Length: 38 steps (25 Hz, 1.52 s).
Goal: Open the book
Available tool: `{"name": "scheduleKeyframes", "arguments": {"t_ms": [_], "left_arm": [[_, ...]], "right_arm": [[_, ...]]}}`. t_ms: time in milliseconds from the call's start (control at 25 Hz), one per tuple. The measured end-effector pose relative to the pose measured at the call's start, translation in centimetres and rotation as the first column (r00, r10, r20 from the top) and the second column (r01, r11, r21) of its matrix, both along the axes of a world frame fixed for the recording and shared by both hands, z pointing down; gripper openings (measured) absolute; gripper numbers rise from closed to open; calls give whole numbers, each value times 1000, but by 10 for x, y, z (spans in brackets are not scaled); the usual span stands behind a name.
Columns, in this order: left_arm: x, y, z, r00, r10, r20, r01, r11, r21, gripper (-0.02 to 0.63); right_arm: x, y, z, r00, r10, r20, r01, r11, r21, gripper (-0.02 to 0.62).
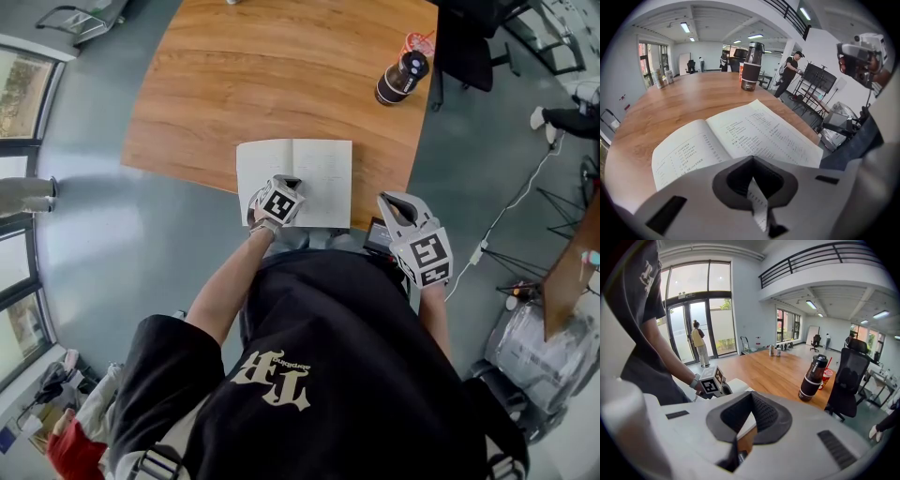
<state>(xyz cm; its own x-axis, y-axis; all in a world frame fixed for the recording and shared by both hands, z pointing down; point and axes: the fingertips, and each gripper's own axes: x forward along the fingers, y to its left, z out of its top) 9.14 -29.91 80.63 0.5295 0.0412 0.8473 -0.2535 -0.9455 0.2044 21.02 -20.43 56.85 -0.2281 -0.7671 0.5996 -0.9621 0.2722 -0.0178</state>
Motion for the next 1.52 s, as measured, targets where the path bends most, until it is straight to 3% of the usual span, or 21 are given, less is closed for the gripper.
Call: {"name": "scheduleKeyframes", "arguments": {"t_ms": [400,840,1200,1360,1520], "left_arm": [[1,2,-19,998,-34,-54,35,999,20,5],[12,51,-44,993,-32,-118,40,997,60,5],[43,111,-31,997,31,-73,-28,999,34,5],[54,123,-21,997,72,-39,-69,995,69,6],[61,134,-15,995,102,-14,-101,991,86,78]], "right_arm": [[14,14,-8,1000,0,-22,0,1000,30,-12],[45,50,-5,999,26,-33,-25,999,37,-12],[48,80,3,999,-10,-33,10,1000,23,-12],[58,95,6,999,1,-36,-1,1000,13,-12],[67,110,6,999,20,-37,-20,1000,7,-12]]}}
